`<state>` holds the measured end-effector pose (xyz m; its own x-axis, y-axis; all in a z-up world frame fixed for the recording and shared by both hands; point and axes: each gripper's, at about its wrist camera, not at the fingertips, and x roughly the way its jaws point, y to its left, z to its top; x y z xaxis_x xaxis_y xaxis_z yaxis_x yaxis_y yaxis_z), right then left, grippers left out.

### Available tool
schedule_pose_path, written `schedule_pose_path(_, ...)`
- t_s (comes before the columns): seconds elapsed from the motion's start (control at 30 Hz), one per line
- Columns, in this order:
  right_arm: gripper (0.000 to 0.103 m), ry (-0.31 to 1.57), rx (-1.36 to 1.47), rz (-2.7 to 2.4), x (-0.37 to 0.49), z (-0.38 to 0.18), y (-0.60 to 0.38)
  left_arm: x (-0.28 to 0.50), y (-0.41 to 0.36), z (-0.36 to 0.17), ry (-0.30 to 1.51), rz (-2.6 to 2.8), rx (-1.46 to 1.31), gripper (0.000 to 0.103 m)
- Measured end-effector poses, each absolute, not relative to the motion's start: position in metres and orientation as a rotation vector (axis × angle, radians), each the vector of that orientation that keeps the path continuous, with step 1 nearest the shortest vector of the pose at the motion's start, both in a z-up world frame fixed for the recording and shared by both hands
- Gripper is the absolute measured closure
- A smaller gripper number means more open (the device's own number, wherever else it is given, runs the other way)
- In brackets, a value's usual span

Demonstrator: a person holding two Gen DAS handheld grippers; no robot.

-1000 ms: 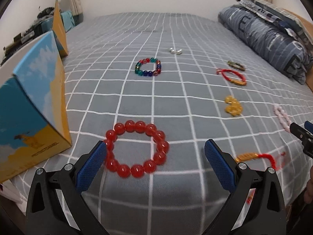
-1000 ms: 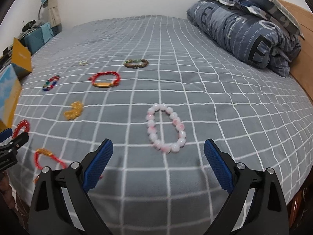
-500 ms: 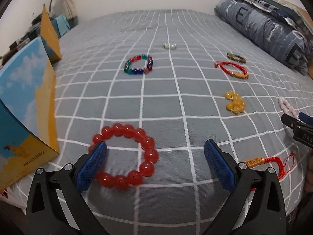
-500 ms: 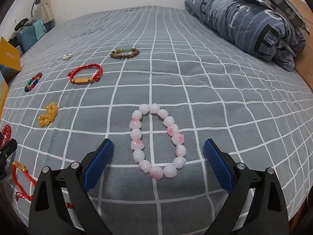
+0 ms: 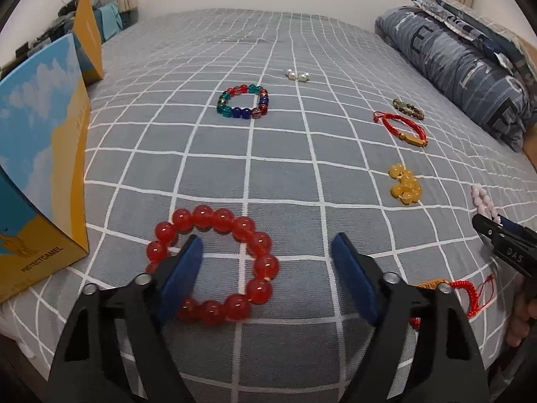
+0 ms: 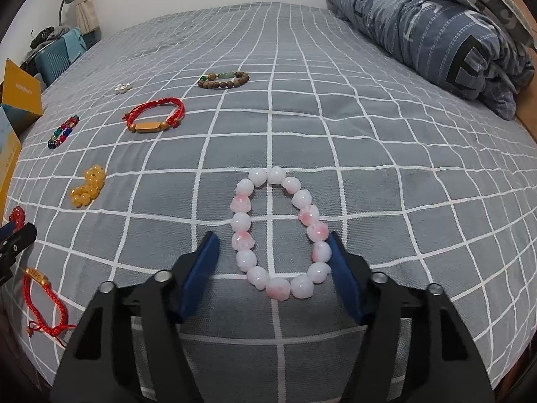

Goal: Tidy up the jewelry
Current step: 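Lower left tool onto red bead bracelet while right tool lowers onto pink-white bracelet, then close left tool on red bracelet while right tool grips pink-white bracelet, lift both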

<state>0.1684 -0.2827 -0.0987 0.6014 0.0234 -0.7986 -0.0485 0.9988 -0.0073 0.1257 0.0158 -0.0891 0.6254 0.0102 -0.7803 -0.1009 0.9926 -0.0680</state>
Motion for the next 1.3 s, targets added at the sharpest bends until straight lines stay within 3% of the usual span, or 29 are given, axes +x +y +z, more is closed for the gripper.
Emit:
schedule_pose_path(0.03,0.055,0.926,-0.031,0.041,0.168,-0.098,-0.283,0.126,0.017,-0.089,0.896,0.072,-0.107,0.043)
schedule_pose_path(0.1,0.075,0.927,-0.044,0.038,0.169,-0.097,-0.283,0.125,0.019,-0.088,0.903,0.071,-0.106,0.052)
schedule_pose_path(0.13,0.080,0.926,-0.054,0.036,0.169,-0.097,-0.282,0.125,0.019,-0.088,0.907,0.072,-0.106,0.060)
schedule_pose_path(0.17,0.084,0.926,-0.063,0.037,0.169,-0.097,-0.281,0.124,0.019,-0.087,0.909,0.071,-0.103,0.066)
schedule_pose_path(0.2,0.084,0.922,-0.071,0.035,0.168,-0.097,-0.280,0.124,0.018,-0.087,0.915,0.066,-0.098,0.081)
schedule_pose_path(0.23,0.084,0.916,-0.072,0.032,0.166,-0.096,-0.280,0.123,0.018,-0.086,0.918,0.060,-0.092,0.089)
schedule_pose_path(1.3,0.085,0.786,-0.029,0.058,0.129,-0.042,-0.277,0.097,0.027,-0.028,0.807,0.040,-0.098,0.090)
